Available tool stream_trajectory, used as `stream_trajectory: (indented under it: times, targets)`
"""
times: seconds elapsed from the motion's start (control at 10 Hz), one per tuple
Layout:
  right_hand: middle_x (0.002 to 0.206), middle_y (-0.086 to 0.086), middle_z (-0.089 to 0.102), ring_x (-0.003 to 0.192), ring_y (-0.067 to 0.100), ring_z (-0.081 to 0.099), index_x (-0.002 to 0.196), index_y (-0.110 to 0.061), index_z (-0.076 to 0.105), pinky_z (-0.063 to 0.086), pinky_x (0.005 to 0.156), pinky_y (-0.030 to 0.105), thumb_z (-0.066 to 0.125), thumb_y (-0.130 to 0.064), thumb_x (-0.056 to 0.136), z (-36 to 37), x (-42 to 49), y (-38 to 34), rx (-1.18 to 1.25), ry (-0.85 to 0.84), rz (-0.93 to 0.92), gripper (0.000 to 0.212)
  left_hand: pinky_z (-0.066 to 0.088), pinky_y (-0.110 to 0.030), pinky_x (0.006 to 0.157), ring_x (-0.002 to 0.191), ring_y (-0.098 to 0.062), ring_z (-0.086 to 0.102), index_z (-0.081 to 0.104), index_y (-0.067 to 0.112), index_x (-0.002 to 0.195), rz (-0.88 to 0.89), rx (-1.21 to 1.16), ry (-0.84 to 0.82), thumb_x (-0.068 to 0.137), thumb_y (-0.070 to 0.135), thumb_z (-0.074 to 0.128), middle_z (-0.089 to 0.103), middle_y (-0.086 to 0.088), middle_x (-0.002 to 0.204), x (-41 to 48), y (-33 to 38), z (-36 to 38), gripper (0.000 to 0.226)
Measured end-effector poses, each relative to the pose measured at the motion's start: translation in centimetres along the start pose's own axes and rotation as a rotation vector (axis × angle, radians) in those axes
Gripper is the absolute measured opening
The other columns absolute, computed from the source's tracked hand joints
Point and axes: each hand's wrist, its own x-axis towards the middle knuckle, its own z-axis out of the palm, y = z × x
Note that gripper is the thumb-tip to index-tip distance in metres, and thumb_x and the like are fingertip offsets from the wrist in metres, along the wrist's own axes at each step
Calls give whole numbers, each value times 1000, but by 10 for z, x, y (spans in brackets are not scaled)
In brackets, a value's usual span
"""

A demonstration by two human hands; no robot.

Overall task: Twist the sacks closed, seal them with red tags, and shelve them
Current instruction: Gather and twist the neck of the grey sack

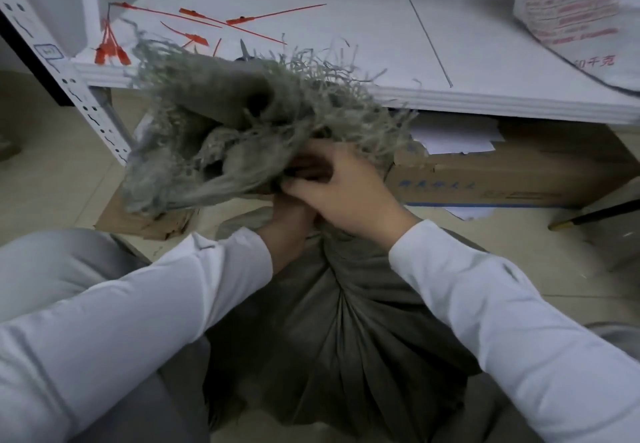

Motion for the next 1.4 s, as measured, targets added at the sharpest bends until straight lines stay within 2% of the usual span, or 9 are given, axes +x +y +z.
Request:
stream_trajectory:
  times: [0.1, 0.2, 0.3, 0.5, 0.6, 0.8, 1.0, 1.1, 1.4]
  targets:
    - [95, -3, 75, 94, 12, 69, 86, -23, 76, 54, 91, 36, 66, -3, 79, -13, 6, 18, 95, 194, 80, 23, 56, -24, 65, 89, -14, 69, 61, 12, 123, -330, -265, 99, 93, 42, 57, 68, -3, 112, -5, 29, 7, 43]
    - [79, 1, 74, 81, 20, 71, 67, -30, 69, 58, 81, 46, 65, -3, 75, -23, 7, 41, 82, 275, 191, 28, 56, -38, 87, 102, -23, 67, 64, 15, 118, -375, -327, 78, 88, 48, 60, 70, -7, 114, -3, 33, 5, 44]
    - [75, -1, 69, 78, 18, 67, 70, -26, 66, 58, 84, 46, 66, 1, 72, -29, 0, 60, 53, 273, 305, 27, 56, -35, 79, 98, -19, 68, 65, 21, 116, -425, -386, 27, 89, 53, 56, 72, -2, 108, -3, 38, 4, 43]
    - [109, 8, 66, 102, 21, 64, 107, -12, 56, 53, 93, 37, 81, -4, 71, -23, -15, 74, 141, 39, 495, 44, 55, -39, 84, 107, -22, 65, 60, 24, 128, -440, -393, -31, 78, 71, 56, 67, -3, 121, -2, 39, 1, 69]
    - [110, 9, 66, 98, 18, 63, 128, -1, 53, 54, 80, 24, 74, 3, 79, -25, -20, 76, 299, -100, 548, 54, 53, -39, 90, 111, -21, 63, 56, 24, 131, -411, -410, -51, 82, 69, 53, 64, -3, 126, -4, 42, 3, 68]
    - [114, 3, 66, 98, 9, 62, 126, -7, 59, 44, 74, -1, 80, -1, 74, -29, -27, 87, -8, -357, 409, 57, 52, -34, 88, 109, -17, 63, 55, 24, 129, -348, -388, -101, 85, 64, 53, 64, 0, 125, -12, 58, 1, 59]
    - [139, 4, 54, 127, 21, 50, 140, -14, 47, 35, 104, 22, 76, -34, 81, 0, -35, 102, -250, -375, 372, 68, 46, -31, 97, 109, -13, 57, 45, 19, 139, -287, -194, -166, 75, 56, 66, 60, 8, 121, -20, 57, 1, 77]
    - [146, 3, 48, 133, 21, 43, 145, -15, 41, 29, 96, 16, 66, -38, 89, 12, -40, 109, -335, -371, 396, 65, 44, -30, 96, 107, -10, 58, 45, 21, 140, -308, -181, -247, 60, 59, 71, 61, 10, 120, -21, 53, 0, 92]
    - [133, 10, 59, 124, 30, 52, 132, -14, 56, 42, 102, 37, 68, -36, 86, 26, -44, 120, -440, -223, 306, 52, 50, -29, 88, 109, -14, 61, 54, 25, 130, -373, -259, -262, 84, 46, 66, 64, 7, 120, -22, 57, 3, 51]
